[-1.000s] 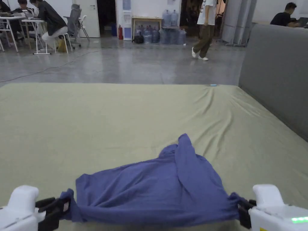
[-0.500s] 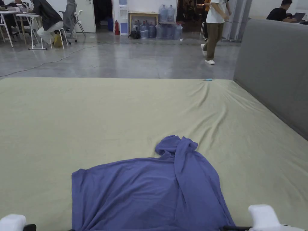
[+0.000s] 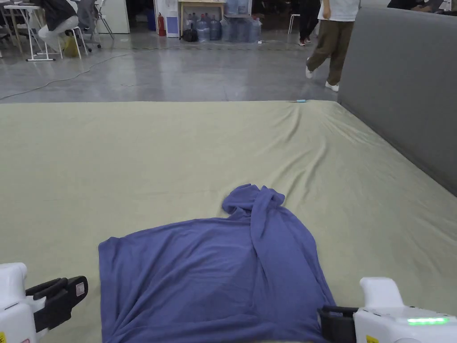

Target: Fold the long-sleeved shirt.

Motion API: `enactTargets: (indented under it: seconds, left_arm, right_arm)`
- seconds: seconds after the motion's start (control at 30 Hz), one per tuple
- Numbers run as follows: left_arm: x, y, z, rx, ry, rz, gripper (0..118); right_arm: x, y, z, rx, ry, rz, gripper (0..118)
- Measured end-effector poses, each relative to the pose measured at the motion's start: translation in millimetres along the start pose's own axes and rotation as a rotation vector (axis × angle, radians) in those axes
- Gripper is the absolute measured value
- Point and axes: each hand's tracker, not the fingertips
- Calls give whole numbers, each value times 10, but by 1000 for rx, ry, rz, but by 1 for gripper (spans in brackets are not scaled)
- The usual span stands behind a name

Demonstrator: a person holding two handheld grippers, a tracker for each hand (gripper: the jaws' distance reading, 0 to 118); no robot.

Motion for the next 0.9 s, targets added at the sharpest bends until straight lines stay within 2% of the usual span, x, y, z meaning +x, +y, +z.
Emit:
enactTargets:
  seconds: [0.1, 0.17, 0.2, 0.3, 0.37, 0.4, 0.43, 0.47, 0.5, 0.57, 0.73, 0.87, 0.9]
  left_arm:
    - [215, 34, -37, -1, 2, 3, 0]
    - [220, 109, -119, -9, 0, -2, 0]
    - [230, 132, -161, -11, 6, -5, 0]
    - [216, 259, -332, -24, 17, -11, 0]
    - [217, 366, -497, -36, 20, -25, 0]
    - [224, 427, -589, -45, 39, -38, 19]
    - [202, 509, -711, -60, 62, -49, 57]
    - [183, 606, -877, -85, 93, -56, 101]
    - [151, 671, -1040, -118, 114, -46, 117]
    - [-54, 800, -1473, -156, 115, -49, 116]
    - [-442, 1034, -2460, -263, 302, -29, 116]
    - [-691, 890, -2989, -420, 413, -28, 114]
    - [-729, 829, -3058, -439, 419, -21, 108]
  right_arm:
    - [11, -47, -225, -70, -20, 7, 104]
    - [22, -68, -331, -82, -28, 6, 92]
    - [35, -72, -406, -88, -29, 2, 73]
    - [85, -87, -596, -156, -6, -19, 7]
    - [82, -112, -642, -170, 6, -10, 1]
    - [68, -116, -626, -167, 5, -6, 0]
    - [68, -111, -614, -167, 5, -3, 0]
    - [69, -107, -609, -165, 7, -1, 0]
    - [70, -104, -608, -165, 6, 0, 0]
    - [53, -106, -591, -168, 4, 3, 0]
    - [26, -98, -581, -177, -3, 12, 0]
    - [38, -65, -614, -191, 1, 8, 0]
    - [38, -65, -614, -192, 1, 8, 0]
